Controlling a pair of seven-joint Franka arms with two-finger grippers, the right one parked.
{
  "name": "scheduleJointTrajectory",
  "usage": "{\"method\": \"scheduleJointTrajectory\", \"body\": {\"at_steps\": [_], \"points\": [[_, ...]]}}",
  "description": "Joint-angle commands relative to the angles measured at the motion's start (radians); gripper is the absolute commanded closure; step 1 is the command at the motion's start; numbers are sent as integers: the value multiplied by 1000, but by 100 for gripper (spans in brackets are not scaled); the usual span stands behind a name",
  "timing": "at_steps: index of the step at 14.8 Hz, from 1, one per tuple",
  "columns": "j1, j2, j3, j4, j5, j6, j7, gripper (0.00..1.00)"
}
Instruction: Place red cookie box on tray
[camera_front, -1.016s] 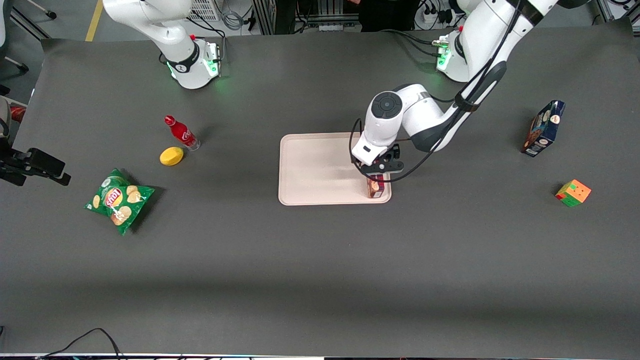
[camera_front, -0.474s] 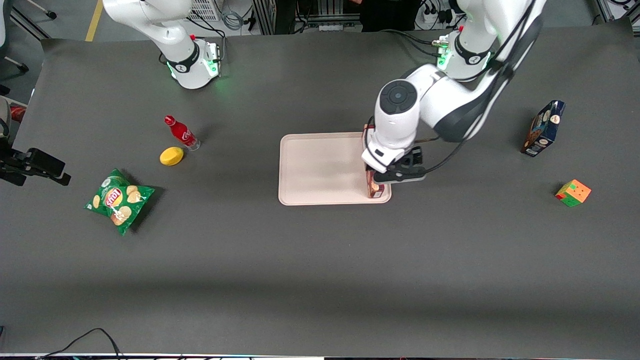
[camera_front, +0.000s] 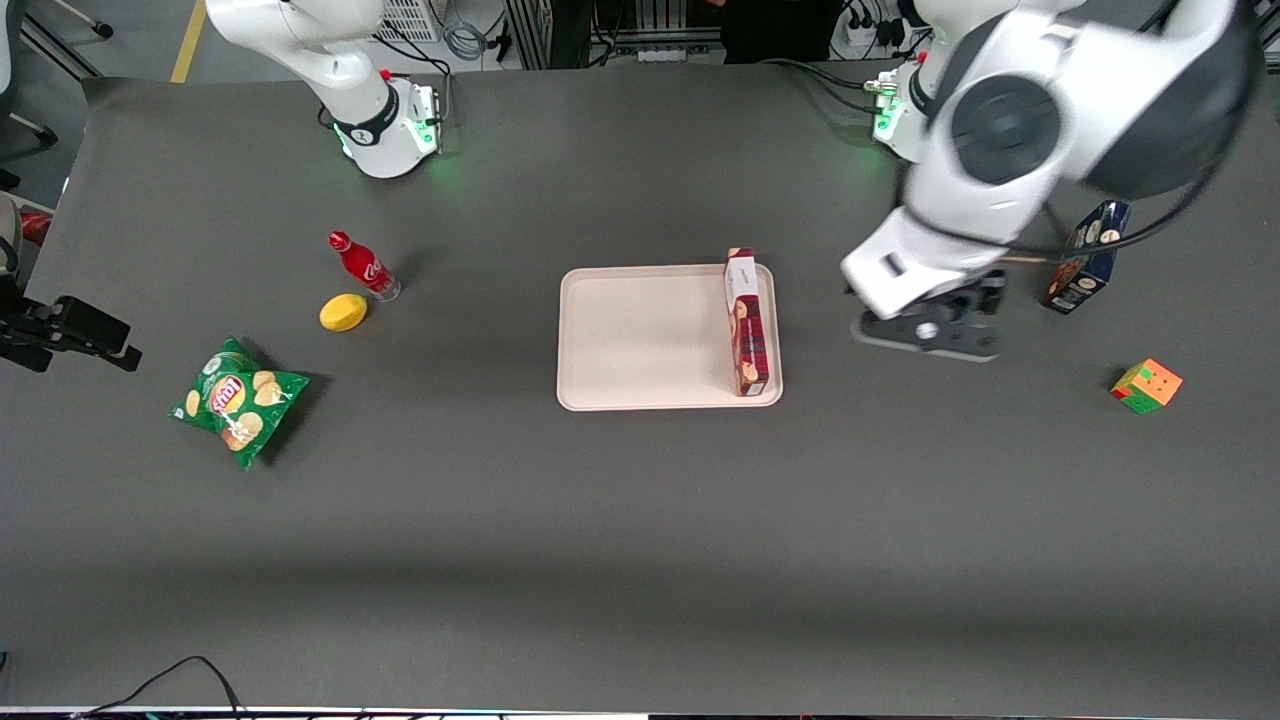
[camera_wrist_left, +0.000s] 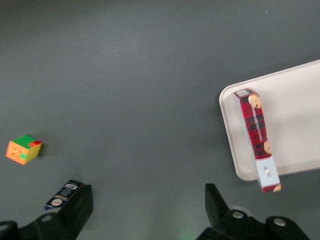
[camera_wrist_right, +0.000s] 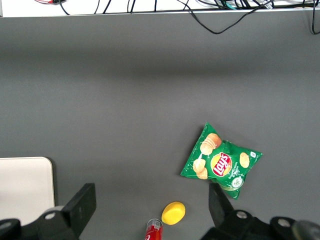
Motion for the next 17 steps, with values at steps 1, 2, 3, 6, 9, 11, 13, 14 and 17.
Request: {"method": "scheduleJointTrajectory", "body": {"at_steps": [1, 2, 3, 6, 9, 11, 13, 14, 17], "points": [[-10, -162, 179, -83, -111, 1, 179, 0], [-12, -187, 218, -108, -124, 15, 181, 0], [-14, -207, 239, -126, -135, 30, 181, 0], [-21, -323, 313, -325, -179, 209, 182, 0], [-23, -348, 326, -355, -219, 242, 187, 0], [-23, -333, 335, -334, -222, 243, 196, 0], [-21, -318, 347, -294, -240, 239, 193, 0], [-20, -305, 350, -276, -230, 239, 196, 0], [-14, -267, 352, -194, -228, 198, 193, 0]]}}
